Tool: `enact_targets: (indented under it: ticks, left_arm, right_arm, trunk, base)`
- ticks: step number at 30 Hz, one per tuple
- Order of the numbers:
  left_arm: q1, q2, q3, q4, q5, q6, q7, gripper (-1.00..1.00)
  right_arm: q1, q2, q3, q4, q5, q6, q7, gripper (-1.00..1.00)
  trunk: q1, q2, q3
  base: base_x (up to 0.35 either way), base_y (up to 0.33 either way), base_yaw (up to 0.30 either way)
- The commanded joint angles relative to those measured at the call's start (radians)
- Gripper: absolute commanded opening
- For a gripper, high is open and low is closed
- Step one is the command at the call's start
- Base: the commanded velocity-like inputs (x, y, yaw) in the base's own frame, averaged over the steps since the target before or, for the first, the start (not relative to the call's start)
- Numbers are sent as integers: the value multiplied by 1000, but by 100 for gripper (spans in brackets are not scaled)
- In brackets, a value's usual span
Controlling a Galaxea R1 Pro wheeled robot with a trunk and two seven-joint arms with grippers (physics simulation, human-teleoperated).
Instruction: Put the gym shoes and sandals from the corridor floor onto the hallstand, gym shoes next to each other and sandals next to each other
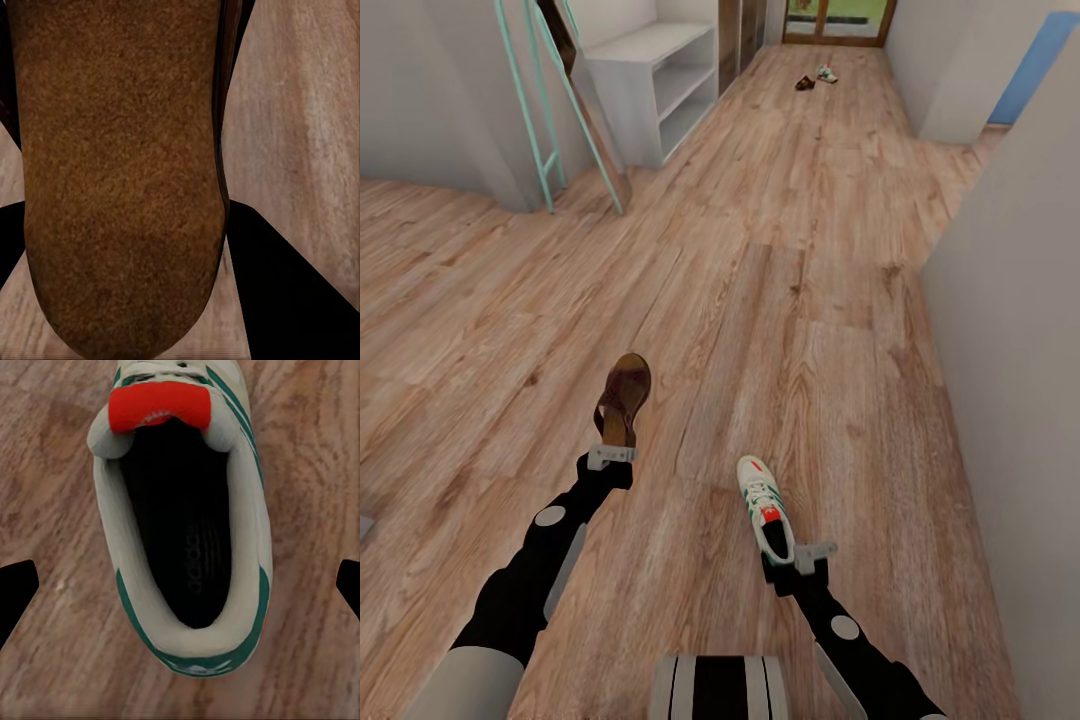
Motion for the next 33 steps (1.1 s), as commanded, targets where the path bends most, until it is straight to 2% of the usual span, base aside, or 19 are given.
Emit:
enact_targets:
  ticks: [1,27,33]
  left_arm:
    - [0,0,-1,-2,-3,6,-3,-100]
    - [1,3,0,-2,-4,6,-2,-100]
    - [1,2,-1,-3,-5,5,-1,-100]
  right_arm:
    - [-1,-1,7,0,-10,-5,-7,100]
    - [-1,-2,6,0,-11,-6,-7,100]
    - [-1,-2,6,0,-10,-6,-7,100]
  trunk:
    - [0,-1,-6]
    - [12,-7,-144]
    - [12,-7,-148]
  base:
    - [0,0,0]
    - [0,0,0]
    - [0,0,0]
